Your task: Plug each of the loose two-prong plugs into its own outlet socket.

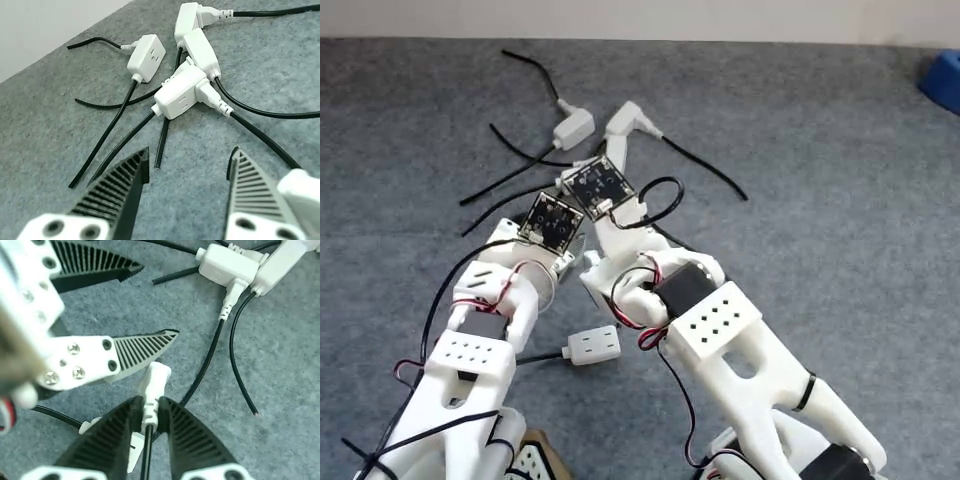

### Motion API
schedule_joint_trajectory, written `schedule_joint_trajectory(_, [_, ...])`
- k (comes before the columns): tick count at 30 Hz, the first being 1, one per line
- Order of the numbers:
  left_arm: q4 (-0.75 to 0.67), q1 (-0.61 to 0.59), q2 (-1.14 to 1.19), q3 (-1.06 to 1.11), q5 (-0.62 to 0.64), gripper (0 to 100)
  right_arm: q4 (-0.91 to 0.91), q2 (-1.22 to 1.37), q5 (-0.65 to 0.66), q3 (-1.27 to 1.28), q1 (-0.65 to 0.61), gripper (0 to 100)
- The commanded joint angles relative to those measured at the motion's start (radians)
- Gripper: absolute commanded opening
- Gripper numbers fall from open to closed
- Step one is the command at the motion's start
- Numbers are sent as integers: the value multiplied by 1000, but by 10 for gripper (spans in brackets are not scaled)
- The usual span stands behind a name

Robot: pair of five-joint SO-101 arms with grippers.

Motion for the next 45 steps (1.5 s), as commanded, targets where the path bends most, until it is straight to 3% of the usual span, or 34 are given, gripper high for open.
schedule_joint_trajectory(1, [-44, -38, -13, -12, 2, 270, 39, -31, 12, -27, -8, 7])
schedule_joint_trajectory(8, [-193, -119, -12, 79, 69, 271, 245, -21, 77, -104, 35, 7])
schedule_joint_trajectory(18, [-209, -163, -12, 99, 106, 270, 616, 315, 87, -521, 45, 8])
schedule_joint_trajectory(28, [-285, -234, -10, 133, 107, 270, 693, 325, -46, -611, 33, 8])
schedule_joint_trajectory(36, [-288, -418, -12, 110, 330, 269, 711, 325, -51, -604, -65, 8])
schedule_joint_trajectory(40, [-295, -426, -12, 108, 344, 269, 680, 332, -100, -570, -114, 7])
schedule_joint_trajectory(45, [-321, -426, -12, 116, 344, 269, 636, 444, -137, -506, -73, 6])
